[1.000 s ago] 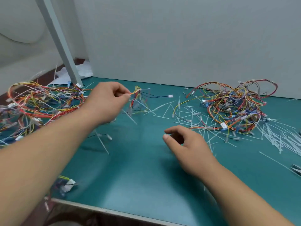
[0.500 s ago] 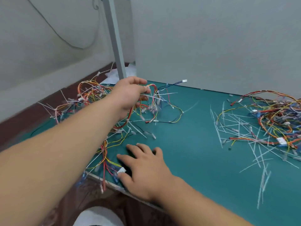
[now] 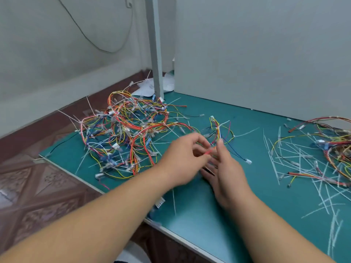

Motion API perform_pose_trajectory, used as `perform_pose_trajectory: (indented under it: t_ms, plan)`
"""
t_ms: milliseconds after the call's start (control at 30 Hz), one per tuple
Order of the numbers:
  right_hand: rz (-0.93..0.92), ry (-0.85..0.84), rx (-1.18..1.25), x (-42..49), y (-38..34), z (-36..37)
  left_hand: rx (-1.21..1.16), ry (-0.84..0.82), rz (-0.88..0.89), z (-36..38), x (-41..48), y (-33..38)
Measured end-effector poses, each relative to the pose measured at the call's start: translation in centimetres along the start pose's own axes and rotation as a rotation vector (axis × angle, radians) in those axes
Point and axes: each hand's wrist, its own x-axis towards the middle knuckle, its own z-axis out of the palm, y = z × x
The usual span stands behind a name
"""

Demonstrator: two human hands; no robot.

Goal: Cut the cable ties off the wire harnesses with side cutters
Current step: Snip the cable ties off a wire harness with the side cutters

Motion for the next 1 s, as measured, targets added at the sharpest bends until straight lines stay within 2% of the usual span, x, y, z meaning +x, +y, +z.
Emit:
perform_pose_trajectory:
  t_ms: [100, 200, 333, 467, 533, 600, 667, 800, 833, 900, 967, 1000]
  plan:
    - [-0.026, 0.005, 0.039, 0.0, -0.7, -1.1, 0.09, -0.057, 0.073, 1.0, -0.8, -0.1]
    - [-0.047, 0.063, 0.024, -0.1, -1.5, -2.1, 0.159, -0.097, 0.124, 1.5, -1.1, -0.1]
    - [-0.07, 0.172, 0.001, -0.5, -2.6, -3.4, 0.228, -0.229, 0.25, 2.4, -1.9, 0.3]
    - [-0.309, 0.222, -0.436, -2.0, -3.9, -6.0, 0.274, -0.084, 0.268, 4.1, -1.5, 0.7]
    - [-0.345, 0.163, -0.638, -2.9, -4.2, -7.0, 0.342, -0.024, 0.281, 4.7, -1.0, 0.8]
    - [-0.387, 0.189, -0.768, -4.1, -4.9, -9.6, 0.384, -0.036, 0.301, 6.2, -0.6, 1.3]
    - [-0.48, 0.28, -0.868, -5.5, -5.8, -12.6, 0.395, -0.039, 0.304, 7.5, -0.3, 1.7]
    - [-0.711, 0.604, -1.121, -8.4, -7.0, -19.5, 0.362, 0.009, 0.344, 9.8, 0.4, 2.7]
    - [-0.664, 0.688, -1.245, -8.7, -7.0, -21.0, 0.358, 0.016, 0.348, 10.5, 0.6, 2.8]
    - [-0.362, 0.794, -1.497, -9.3, -6.6, -23.6, 0.337, 0.05, 0.329, 11.8, 1.0, 2.9]
    - [-0.034, 0.722, -1.621, -9.6, -5.8, -25.5, 0.268, 0.09, 0.267, 12.9, 1.6, 2.6]
    - [0.064, 0.652, -1.633, -9.7, -5.2, -26.1, 0.223, 0.103, 0.223, 13.2, 1.9, 2.4]
